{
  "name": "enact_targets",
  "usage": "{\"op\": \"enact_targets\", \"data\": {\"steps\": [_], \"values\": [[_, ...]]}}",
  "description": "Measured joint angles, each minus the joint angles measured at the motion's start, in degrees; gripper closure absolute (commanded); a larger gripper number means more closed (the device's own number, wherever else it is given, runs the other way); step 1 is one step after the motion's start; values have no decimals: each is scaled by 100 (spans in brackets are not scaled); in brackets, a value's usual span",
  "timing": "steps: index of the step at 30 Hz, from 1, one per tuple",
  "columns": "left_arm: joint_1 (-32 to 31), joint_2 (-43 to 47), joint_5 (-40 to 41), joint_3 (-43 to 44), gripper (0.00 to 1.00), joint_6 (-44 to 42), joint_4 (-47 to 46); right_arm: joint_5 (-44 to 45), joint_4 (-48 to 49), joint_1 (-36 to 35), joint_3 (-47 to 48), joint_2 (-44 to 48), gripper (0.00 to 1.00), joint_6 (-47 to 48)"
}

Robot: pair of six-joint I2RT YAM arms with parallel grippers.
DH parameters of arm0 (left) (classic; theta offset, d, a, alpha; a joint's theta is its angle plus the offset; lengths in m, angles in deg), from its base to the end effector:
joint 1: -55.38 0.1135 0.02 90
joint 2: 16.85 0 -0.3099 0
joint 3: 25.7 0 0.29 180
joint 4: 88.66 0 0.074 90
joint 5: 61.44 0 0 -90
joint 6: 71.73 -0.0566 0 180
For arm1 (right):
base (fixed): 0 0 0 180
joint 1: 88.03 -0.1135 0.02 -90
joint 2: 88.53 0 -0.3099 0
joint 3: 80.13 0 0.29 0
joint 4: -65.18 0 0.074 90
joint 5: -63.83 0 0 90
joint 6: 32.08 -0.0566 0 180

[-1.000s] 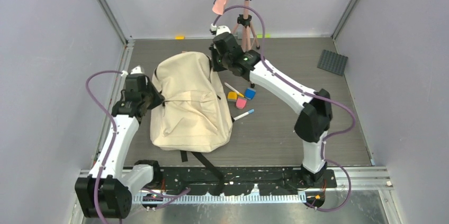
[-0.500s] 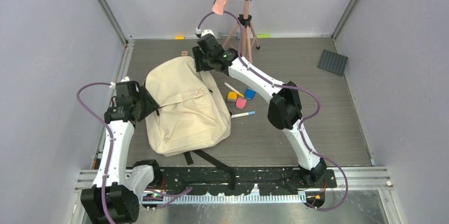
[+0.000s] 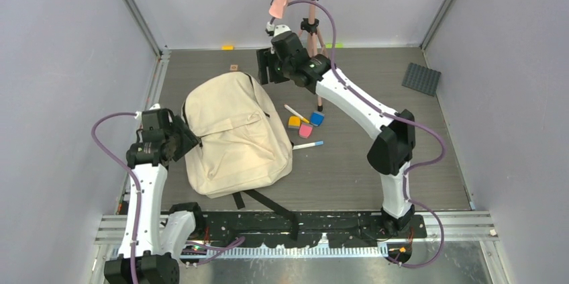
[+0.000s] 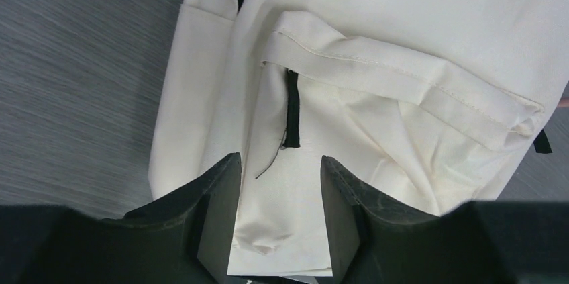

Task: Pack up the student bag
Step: Place the student bag at the center of the board, then unzip the student bag at the center of the board.

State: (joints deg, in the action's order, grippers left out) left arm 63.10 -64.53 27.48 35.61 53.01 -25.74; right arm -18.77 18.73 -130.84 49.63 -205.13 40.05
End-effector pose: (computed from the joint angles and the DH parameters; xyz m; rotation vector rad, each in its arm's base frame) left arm 0.1769 0.0229 0.3120 -0.8773 2.2819 -0.2343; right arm 0.4084 0.3684 0.3852 -0.3971 2.1484 0.4734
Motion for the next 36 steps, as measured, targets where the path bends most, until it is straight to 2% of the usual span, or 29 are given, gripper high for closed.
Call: {"op": "enact_targets", "data": {"steps": [7, 17, 30, 36], "values": [[2, -358, -667, -22, 62, 79, -184, -179, 210, 28, -715, 586, 33, -37], [2, -1021, -730, -20, 66, -219, -229, -376, 269, 28, -931, 581, 34, -48], [7, -1104, -828, -20, 100, -339, -374, -439, 278, 28, -931, 581, 39, -48], [7, -1145, -957, -20, 100, -376, -448, -459, 273, 28, -931, 573, 40, -48]]}}
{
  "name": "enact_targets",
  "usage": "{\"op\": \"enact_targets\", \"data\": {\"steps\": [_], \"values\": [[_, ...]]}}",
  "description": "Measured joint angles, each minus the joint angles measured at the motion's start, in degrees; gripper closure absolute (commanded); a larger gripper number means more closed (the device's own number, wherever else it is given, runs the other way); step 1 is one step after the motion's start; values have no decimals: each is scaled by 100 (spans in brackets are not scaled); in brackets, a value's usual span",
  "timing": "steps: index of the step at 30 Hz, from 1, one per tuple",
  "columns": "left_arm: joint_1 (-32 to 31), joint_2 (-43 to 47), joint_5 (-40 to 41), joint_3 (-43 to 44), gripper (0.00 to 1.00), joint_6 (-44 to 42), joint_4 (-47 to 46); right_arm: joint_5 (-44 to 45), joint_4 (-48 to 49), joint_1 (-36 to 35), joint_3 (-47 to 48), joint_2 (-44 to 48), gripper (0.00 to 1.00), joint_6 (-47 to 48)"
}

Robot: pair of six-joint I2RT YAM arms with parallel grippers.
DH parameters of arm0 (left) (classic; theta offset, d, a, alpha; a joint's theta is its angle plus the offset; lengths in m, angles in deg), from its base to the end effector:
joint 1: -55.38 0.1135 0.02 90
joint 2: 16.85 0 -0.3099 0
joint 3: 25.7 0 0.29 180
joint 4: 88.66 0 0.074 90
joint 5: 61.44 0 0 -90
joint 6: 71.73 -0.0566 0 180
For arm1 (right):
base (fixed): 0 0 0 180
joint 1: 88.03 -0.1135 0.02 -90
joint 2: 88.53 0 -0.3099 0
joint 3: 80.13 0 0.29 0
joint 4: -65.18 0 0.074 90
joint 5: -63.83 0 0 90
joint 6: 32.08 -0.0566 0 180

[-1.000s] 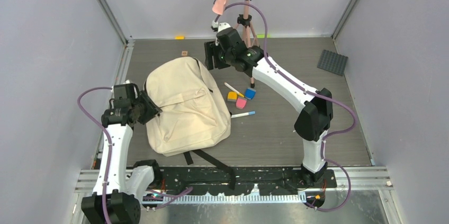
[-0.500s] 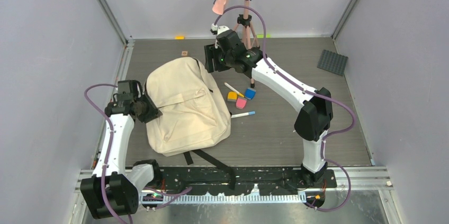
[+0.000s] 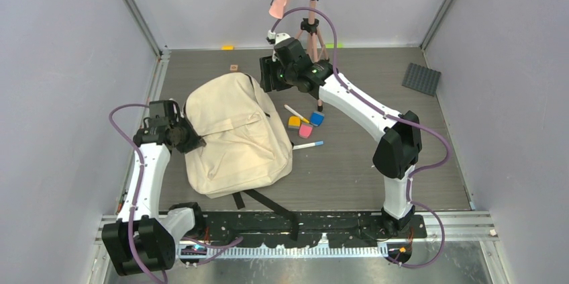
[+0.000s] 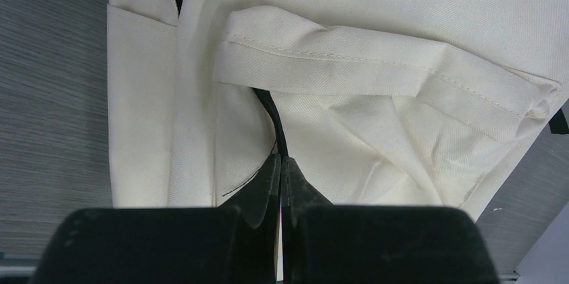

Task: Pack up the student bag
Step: Unzip the student bag at the center of the board.

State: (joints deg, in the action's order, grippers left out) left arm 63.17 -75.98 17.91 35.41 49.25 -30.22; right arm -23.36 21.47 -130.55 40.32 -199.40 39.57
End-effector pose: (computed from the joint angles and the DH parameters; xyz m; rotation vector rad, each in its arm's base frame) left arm 0.2218 0.0198 0.2815 -0.7872 2.4555 -0.3915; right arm 0.3884 0.3524 0.3781 -0.4364 2.1760 0.5491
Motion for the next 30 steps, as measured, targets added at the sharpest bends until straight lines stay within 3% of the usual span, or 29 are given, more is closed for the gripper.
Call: {"op": "enact_targets", "data": {"steps": [12, 30], "values": [[-170, -356, -909, -2, 100, -162, -562, -20, 0, 0, 0, -2, 41, 0], [-1545, -1757, -739, 404, 100, -33, -1215, 4, 0, 0, -127, -2, 41, 0]]}}
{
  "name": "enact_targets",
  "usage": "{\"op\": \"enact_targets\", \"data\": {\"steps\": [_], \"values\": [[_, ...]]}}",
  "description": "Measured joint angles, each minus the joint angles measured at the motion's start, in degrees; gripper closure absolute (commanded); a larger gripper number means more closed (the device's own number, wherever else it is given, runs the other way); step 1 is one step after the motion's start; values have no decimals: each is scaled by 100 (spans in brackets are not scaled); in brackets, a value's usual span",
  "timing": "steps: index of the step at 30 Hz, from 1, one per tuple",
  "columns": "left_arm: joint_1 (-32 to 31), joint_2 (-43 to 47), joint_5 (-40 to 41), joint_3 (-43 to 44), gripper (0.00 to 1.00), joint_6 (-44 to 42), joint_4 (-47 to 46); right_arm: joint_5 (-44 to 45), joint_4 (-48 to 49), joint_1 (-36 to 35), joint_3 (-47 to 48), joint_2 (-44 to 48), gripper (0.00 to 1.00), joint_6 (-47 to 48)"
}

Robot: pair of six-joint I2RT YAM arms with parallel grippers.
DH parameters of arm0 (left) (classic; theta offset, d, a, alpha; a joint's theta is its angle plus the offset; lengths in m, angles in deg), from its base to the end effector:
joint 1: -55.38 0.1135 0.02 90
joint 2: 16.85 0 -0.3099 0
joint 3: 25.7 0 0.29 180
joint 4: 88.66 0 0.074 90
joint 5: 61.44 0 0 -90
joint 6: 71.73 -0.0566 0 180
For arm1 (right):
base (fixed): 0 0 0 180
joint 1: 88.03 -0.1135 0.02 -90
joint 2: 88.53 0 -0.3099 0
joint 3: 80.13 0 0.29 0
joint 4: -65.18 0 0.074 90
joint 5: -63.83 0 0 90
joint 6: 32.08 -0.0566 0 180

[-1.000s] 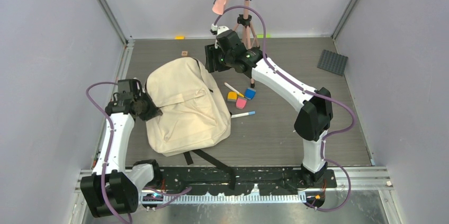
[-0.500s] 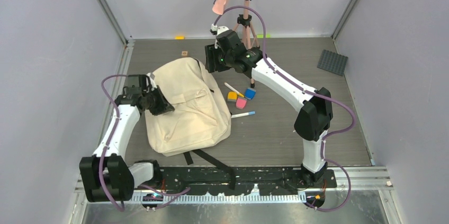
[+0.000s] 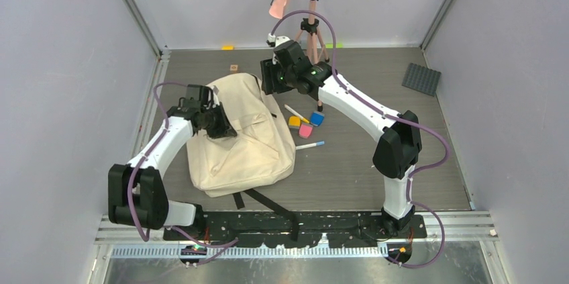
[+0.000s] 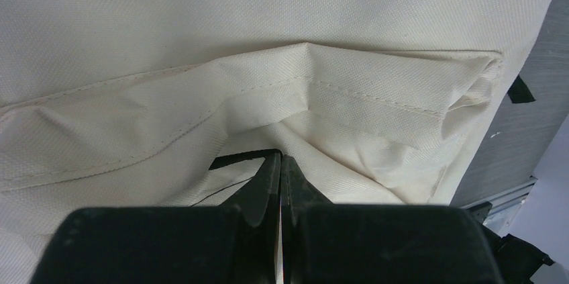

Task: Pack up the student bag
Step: Unzip the student bag at the center of the board.

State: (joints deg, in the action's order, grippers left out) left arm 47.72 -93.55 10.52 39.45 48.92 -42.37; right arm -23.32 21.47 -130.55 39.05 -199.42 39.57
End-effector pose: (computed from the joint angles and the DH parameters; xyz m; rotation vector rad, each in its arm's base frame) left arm 0.2958 -0.0575 0.2488 -0.4077 2.6112 -0.6456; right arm 0.3880 0.3520 0.3692 -0.4410 2.1972 0.5376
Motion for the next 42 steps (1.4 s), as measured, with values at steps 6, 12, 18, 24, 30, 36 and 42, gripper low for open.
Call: {"op": "enact_targets", "data": {"steps": [6, 12, 18, 24, 30, 36, 42], "values": [[-214, -76, -160, 149, 100, 153, -238, -20, 4, 0, -44, 0, 37, 0], [-271, 155, -533, 155, 100, 332, -553, -120, 35, 0, -153, 2, 36, -2], [-404, 323, -951, 96, 100, 280, -702, -151, 37, 0, -487, 4, 37, -2], [-636, 789, -942, -232, 82, 120, -710, -249, 7, -2, -531, 13, 36, 0], [-634, 1032, -426, -72, 37, -83, -216, -516, 35, -107, -706, 179, 34, 15], [-166, 1215, 4, 516, 33, -267, 273, -861, 160, -278, -944, 448, 34, 15], [691, 1005, 267, 715, 35, -190, 396, -1054, 262, -474, -944, 452, 36, 4]]}}
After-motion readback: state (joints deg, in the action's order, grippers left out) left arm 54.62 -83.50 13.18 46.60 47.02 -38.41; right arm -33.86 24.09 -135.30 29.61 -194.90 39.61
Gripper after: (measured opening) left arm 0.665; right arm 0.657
